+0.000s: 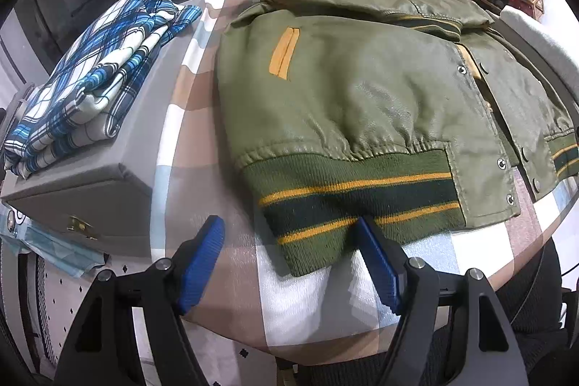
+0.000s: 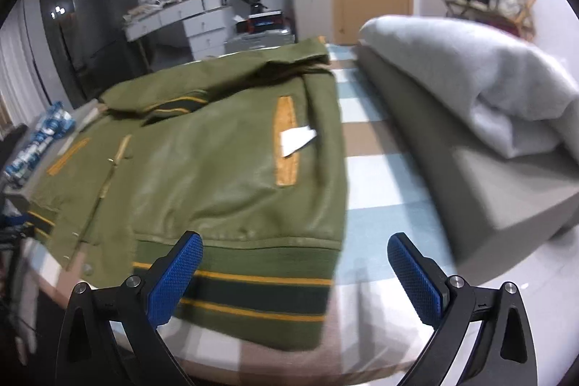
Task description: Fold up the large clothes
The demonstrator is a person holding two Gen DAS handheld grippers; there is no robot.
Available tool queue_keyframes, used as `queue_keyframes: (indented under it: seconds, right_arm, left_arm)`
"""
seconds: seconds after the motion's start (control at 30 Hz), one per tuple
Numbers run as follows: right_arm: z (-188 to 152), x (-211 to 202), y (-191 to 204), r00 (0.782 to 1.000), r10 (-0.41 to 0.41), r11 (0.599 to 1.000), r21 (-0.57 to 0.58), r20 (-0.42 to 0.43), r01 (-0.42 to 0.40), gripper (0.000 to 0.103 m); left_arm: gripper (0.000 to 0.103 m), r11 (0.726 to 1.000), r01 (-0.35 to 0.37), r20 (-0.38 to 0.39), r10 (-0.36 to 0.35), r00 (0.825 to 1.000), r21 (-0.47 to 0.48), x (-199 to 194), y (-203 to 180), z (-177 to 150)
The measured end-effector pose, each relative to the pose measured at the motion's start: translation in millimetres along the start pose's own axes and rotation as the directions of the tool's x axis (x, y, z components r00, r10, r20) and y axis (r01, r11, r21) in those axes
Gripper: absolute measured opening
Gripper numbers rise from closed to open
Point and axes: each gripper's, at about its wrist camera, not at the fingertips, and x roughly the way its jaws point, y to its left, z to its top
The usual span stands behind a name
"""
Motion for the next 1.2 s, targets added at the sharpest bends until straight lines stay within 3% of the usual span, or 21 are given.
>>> queue_keyframes:
  seconds: [0.1, 0.2, 0.43, 0.5, 0.57, 0.63, 0.73, 0.77, 0.8, 0.87, 0.9, 1.0, 1.07, 1.2]
  right_arm:
    - [-1, 7, -5, 0.998, 0.057, 0.997, 0.051, -0.030, -0.055, 0.103]
    - [-1, 6, -6, 0.981, 0.193, 0.980, 0.059, -0.005, -0.192, 0.103]
    - [1, 18, -11, 0.980, 0.188, 0.979, 0.095, -0.071, -0.181, 0.103]
    - [1, 26, -18, 0.969, 0.223, 0.967, 0.151, -0.104, -0.206, 0.103]
    - [3, 24, -21, 0.956, 0.281, 0.950, 0.168, -0.079, -0.265, 0.102]
    - [3, 25, -20, 0.953, 0.291, 0.947, 0.167, -0.085, -0.274, 0.101]
    - [1, 22, -19, 0.953, 0.291, 0.949, 0.151, -0.082, -0.277, 0.083]
    - [1, 19, -21, 0.950, 0.306, 0.943, 0.159, -0.070, -0.292, 0.067]
    - [1, 16, -24, 0.935, 0.350, 0.924, 0.183, -0.053, -0.335, 0.053]
    - [2, 13, -33, 0.858, 0.513, 0.829, 0.264, -0.009, -0.492, 0.040]
    - [2, 11, -35, 0.819, 0.574, 0.782, 0.288, 0.012, -0.553, 0.040]
    - [4, 8, -29, 0.798, 0.602, 0.762, 0.279, 0.029, -0.585, 0.044]
    - [4, 15, -28, 0.786, 0.618, 0.747, 0.295, 0.025, -0.596, 0.046]
    - [3, 27, -25, 0.809, 0.588, 0.766, 0.322, -0.003, -0.556, 0.046]
  left_arm:
    - [0.071, 1.000, 0.005, 0.000, -0.005, 1.000, -0.005, 0, 1, 0]
    - [0.071, 1.000, 0.006, 0.001, -0.006, 1.000, -0.008, -1, 2, 0]
    - [0.071, 0.999, 0.036, -0.008, -0.036, 0.999, -0.033, 0, 6, 0]
    - [0.071, 0.996, 0.064, -0.017, -0.065, 0.998, -0.062, 2, 10, 1]
    - [0.071, 0.993, 0.091, -0.024, -0.094, 0.995, -0.078, 3, 14, 1]
    - [0.071, 0.990, 0.107, -0.022, -0.110, 0.994, -0.089, 2, 17, 1]
    - [0.071, 0.985, 0.138, -0.016, -0.141, 0.990, -0.104, 1, 19, 2]
    - [0.071, 0.982, 0.153, -0.013, -0.156, 0.988, -0.109, 0, 20, 3]
    - [0.071, 0.977, 0.179, -0.009, -0.182, 0.983, -0.118, 0, 22, 3]
    - [0.071, 0.955, 0.262, 0.045, -0.259, 0.965, -0.135, 0, 25, 4]
    - [0.071, 0.943, 0.299, 0.049, -0.295, 0.954, -0.148, 0, 26, 5]
    - [0.071, 0.903, 0.391, 0.073, -0.384, 0.921, -0.178, -1, 30, 8]
    - [0.071, 0.896, 0.402, 0.080, -0.394, 0.916, -0.190, -1, 31, 10]
    - [0.071, 0.878, 0.430, 0.069, -0.426, 0.902, -0.208, 4, 33, 10]
